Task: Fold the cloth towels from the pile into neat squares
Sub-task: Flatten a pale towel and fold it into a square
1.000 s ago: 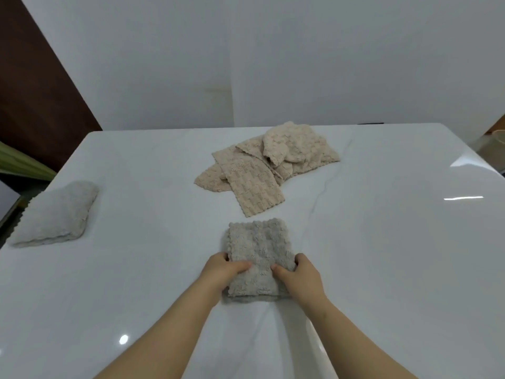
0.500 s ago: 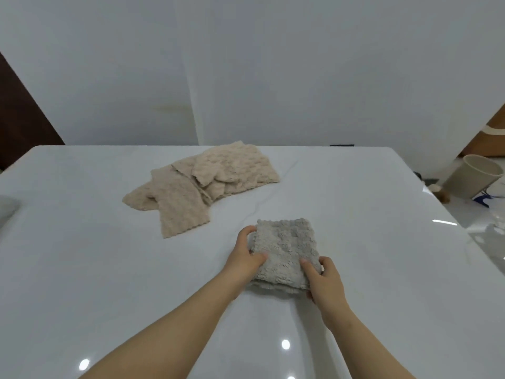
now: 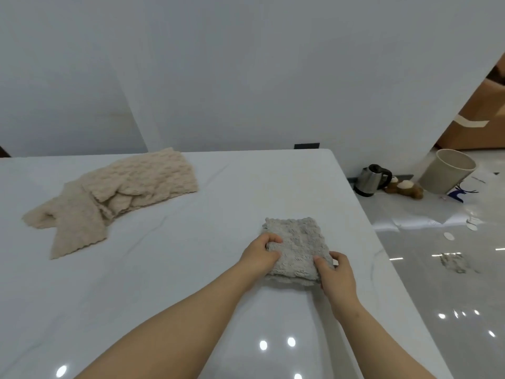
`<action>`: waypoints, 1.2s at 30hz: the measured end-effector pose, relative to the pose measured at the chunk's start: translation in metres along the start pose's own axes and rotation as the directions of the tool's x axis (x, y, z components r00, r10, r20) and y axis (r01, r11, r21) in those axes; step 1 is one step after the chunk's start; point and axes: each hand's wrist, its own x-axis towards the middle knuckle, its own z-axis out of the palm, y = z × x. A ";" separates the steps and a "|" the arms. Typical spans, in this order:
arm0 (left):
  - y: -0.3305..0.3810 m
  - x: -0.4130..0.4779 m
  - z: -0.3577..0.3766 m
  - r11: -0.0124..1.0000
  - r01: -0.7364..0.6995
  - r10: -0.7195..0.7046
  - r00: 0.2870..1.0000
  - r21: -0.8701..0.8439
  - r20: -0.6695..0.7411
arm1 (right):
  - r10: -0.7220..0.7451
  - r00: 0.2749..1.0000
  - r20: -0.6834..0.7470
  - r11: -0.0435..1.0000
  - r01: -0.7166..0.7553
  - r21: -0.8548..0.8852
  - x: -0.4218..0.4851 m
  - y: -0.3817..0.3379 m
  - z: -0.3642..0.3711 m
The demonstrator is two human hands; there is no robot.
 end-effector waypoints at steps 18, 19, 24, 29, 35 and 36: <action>0.050 0.072 0.090 0.990 -0.027 -0.007 0.971 0.139 0.238 | 0.041 0.962 -0.270 0.997 -0.058 -0.054 0.076 -0.003 -0.071; 0.048 0.071 0.091 0.985 -0.044 0.006 0.974 0.164 0.226 | 0.033 0.958 -0.284 0.993 -0.064 -0.100 0.076 -0.003 -0.070; 0.045 0.062 0.081 0.902 -0.070 0.078 0.997 0.426 -0.002 | -0.055 0.939 -0.341 0.905 -0.098 -0.415 0.059 -0.017 -0.066; 0.040 0.042 0.047 0.767 -0.163 0.213 0.977 0.621 -0.008 | -0.212 0.964 -0.160 0.811 0.083 -0.579 0.033 -0.032 -0.042; 0.009 0.012 -0.019 0.612 -0.143 0.300 0.952 0.778 -0.060 | -0.330 0.937 0.112 0.655 0.313 -0.687 -0.007 -0.042 0.021; 0.000 0.007 -0.033 0.597 -0.129 0.304 0.950 0.792 -0.074 | -0.337 0.928 0.158 0.619 0.345 -0.706 -0.014 -0.043 0.034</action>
